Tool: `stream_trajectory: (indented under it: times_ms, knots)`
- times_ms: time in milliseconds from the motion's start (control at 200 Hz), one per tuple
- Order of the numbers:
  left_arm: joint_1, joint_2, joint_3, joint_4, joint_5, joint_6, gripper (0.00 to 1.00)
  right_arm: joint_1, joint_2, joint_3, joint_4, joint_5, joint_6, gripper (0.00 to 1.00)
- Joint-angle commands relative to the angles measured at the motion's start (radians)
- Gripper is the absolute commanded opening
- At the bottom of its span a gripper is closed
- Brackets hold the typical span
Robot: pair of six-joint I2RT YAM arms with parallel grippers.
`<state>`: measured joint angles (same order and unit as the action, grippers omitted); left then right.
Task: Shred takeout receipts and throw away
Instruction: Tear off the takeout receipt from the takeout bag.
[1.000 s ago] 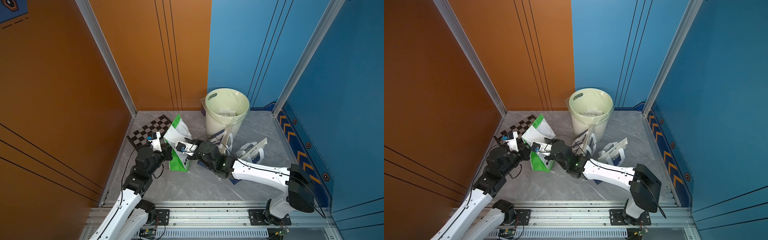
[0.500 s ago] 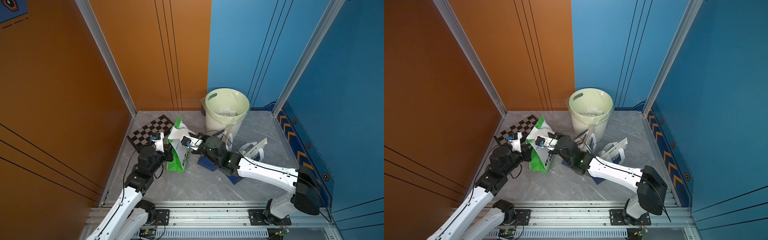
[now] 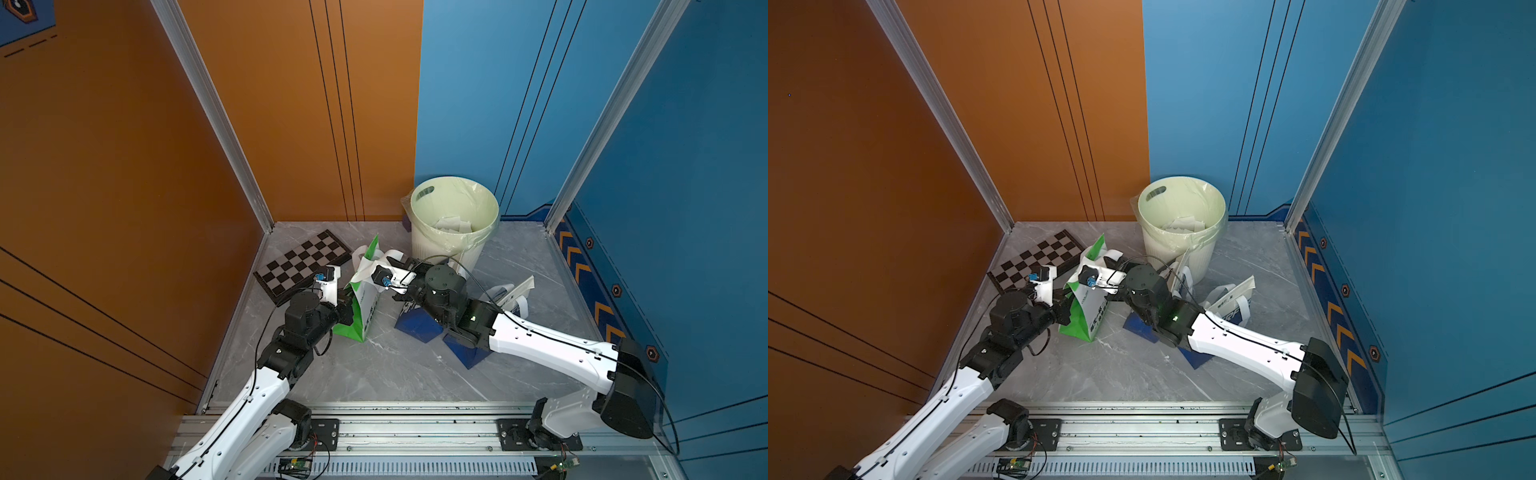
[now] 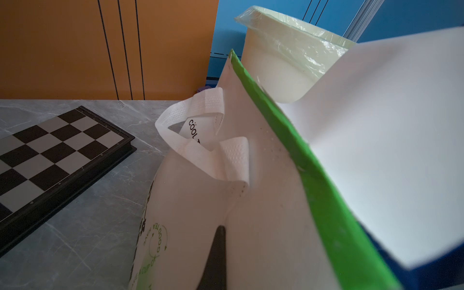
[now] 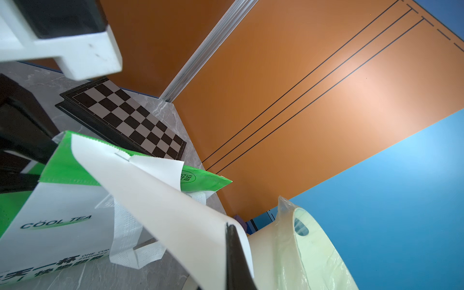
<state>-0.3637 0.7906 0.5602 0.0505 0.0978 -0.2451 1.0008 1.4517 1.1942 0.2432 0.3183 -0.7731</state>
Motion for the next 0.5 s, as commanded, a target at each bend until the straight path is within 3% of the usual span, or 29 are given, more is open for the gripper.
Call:
stream_trajectory:
  times_ms: [0,495]
  knots:
    - [0.006,0.015,-0.021,-0.014,-0.054,0.020,0.00,-0.025,-0.080,0.046,0.027,0.059,-0.018,0.00]
    - [-0.016,0.086,-0.024,-0.031,-0.066,0.056,0.00,-0.033,-0.054,0.192,-0.059,0.007,-0.154,0.00]
